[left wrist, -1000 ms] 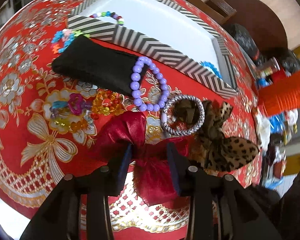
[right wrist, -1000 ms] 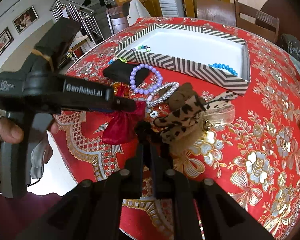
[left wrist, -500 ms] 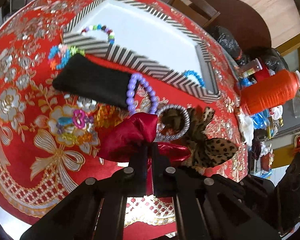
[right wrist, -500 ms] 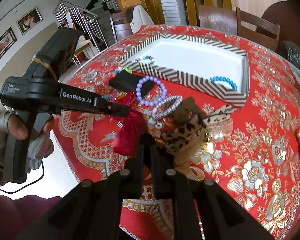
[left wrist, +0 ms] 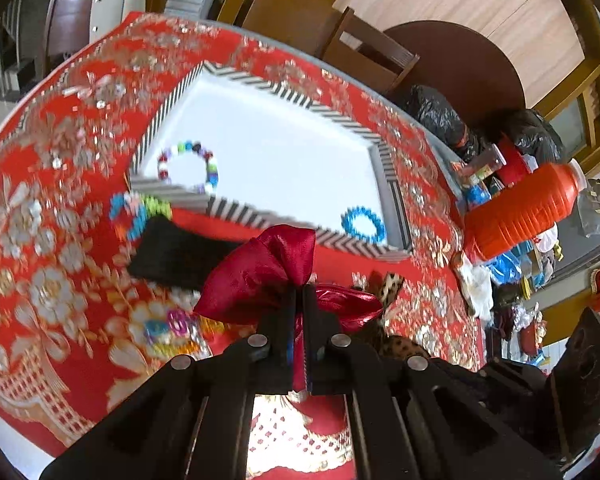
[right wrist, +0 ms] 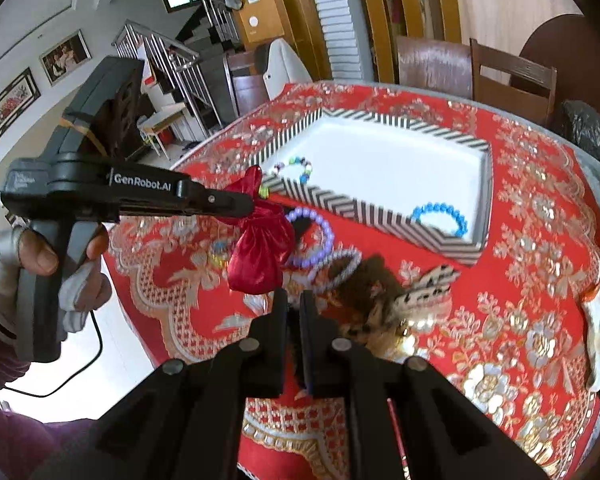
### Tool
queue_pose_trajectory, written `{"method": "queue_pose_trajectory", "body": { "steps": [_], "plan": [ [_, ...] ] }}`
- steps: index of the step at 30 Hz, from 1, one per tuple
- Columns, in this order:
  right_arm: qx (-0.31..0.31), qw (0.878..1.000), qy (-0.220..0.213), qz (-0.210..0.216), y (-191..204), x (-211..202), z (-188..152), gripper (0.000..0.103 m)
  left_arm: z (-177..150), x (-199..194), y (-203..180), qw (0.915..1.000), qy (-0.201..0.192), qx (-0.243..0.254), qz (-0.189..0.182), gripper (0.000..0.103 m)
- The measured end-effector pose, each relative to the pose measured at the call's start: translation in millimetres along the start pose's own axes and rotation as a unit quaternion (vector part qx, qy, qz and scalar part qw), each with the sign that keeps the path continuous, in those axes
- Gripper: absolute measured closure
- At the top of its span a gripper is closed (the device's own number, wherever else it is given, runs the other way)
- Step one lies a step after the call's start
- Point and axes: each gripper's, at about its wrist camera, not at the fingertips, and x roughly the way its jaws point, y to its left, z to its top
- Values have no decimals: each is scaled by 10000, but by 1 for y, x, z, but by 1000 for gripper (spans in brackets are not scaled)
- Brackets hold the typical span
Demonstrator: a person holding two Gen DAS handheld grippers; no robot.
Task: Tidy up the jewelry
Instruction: 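Lift red bow with left tool while right tool grasps black bead bracelet, then carry bow and black bracelet into tray, release black bracelet onto blue bracelet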
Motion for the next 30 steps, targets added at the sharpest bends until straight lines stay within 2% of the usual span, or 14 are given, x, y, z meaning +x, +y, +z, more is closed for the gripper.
{"method": "queue_pose_trajectory", "body": {
  "steps": [6, 9, 10, 13, 14, 18, 19, 20, 22, 25, 30],
  "plan": [
    [52, 9998, -212, -42, -5, -9, 20, 97, 18, -4, 3, 9998, -178, 30, 72, 95],
    [-86, 9999, 76, 119, 1, -1, 18, 96, 19, -5, 4, 9997, -223, 75, 107, 95],
    [-144, 9997, 184, 110, 5, 3, 14, 93, 20, -5, 5, 9996, -228, 77, 116, 95],
    [-206, 9971, 722, 111, 11, 26, -6, 63, 19, -3, 9, 9997, -188, 52, 112, 95],
    [-219, 9957, 899, 78, 14, 35, -16, 62, 18, -2, 10, 9997, -182, 49, 121, 95],
    [-216, 9909, 1322, -159, 14, 62, -40, 63, 18, -2, 13, 9998, -162, 32, 136, 95],
    [-174, 9908, 1327, -215, 12, 67, -43, 67, 18, -2, 13, 9998, -166, 26, 139, 95],
    [-145, 9905, 1344, -237, 8, 71, -46, 78, 18, -3, 13, 9998, -173, 18, 139, 95],
    [-138, 9899, 1388, -234, 7, 77, -50, 92, 19, -4, 13, 9997, -198, 21, 151, 95],
    [-234, 9907, 1324, -227, 8, 76, -51, 96, 22, -7, 14, 9995, -247, 23, 180, 95],
    [-115, 9961, 876, -41, 4, 47, -29, 96, 29, -9, 18, 9992, -321, 6, 222, 95]
  ]
}}
